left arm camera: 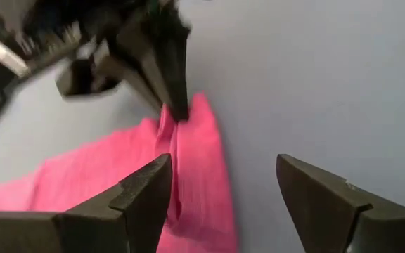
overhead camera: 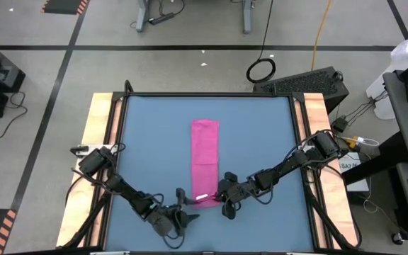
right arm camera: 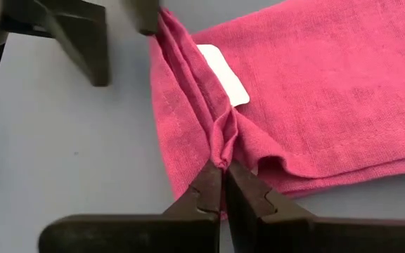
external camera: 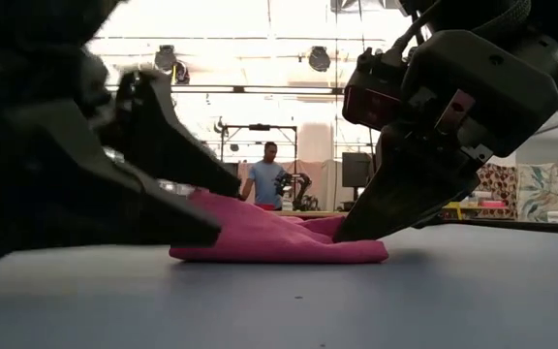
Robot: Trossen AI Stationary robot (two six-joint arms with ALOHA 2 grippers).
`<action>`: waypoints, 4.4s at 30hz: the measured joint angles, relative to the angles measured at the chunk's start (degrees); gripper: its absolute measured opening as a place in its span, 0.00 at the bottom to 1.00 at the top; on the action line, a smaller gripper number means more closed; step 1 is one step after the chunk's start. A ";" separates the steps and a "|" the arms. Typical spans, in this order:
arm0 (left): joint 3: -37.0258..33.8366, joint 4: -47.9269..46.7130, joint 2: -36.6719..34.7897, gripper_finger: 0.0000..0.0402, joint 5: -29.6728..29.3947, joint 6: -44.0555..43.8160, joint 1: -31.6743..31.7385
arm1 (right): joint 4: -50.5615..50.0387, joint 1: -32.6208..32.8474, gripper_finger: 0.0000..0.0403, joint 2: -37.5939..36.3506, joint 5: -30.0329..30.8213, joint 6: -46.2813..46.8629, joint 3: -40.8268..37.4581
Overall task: Roll towel into tight, uniform cylinder
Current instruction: Roll the pink towel
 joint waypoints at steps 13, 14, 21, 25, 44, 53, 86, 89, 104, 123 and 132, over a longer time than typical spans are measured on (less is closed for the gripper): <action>0.04 -7.10 -0.21 0.53 6.32 -11.71 3.82 | -0.04 0.00 0.01 0.00 -0.09 0.44 -0.02; 0.04 -7.54 -0.24 0.51 7.44 -12.88 4.37 | -0.04 0.00 0.01 0.00 -0.09 0.51 -0.02; 0.09 -8.30 -0.24 0.28 11.65 -14.47 6.55 | -0.04 0.20 0.04 -0.06 -0.02 0.73 -0.02; 0.09 -9.34 -0.22 0.14 12.42 -17.72 7.31 | -1.12 0.34 0.11 -1.69 -0.50 -0.33 -0.14; -0.21 -11.34 -1.79 0.03 26.89 -36.46 11.91 | 1.23 13.35 0.50 -1.91 21.50 -23.60 -0.09; -0.18 -11.65 -1.81 0.03 28.01 -37.01 12.14 | 3.21 11.18 0.51 2.37 22.32 -25.60 -0.09; -0.42 -14.68 -6.78 0.42 28.70 -30.68 11.19 | -0.02 3.73 0.15 2.06 8.78 -12.11 0.15; -0.59 -19.14 -10.23 0.53 25.10 -28.26 10.03 | -0.13 3.30 0.11 1.87 7.94 -8.39 0.13; -0.33 -7.43 -5.82 0.61 4.91 -7.86 0.57 | -0.37 -3.59 0.06 1.56 -8.98 3.05 0.02; -0.17 -7.20 -1.81 0.56 4.70 -7.82 3.70 | -0.37 -4.72 0.07 1.64 -11.04 5.82 0.00; 0.25 -7.11 -2.25 0.56 -2.46 -2.40 -2.05 | -0.37 -4.72 0.07 1.64 -10.93 6.06 -0.02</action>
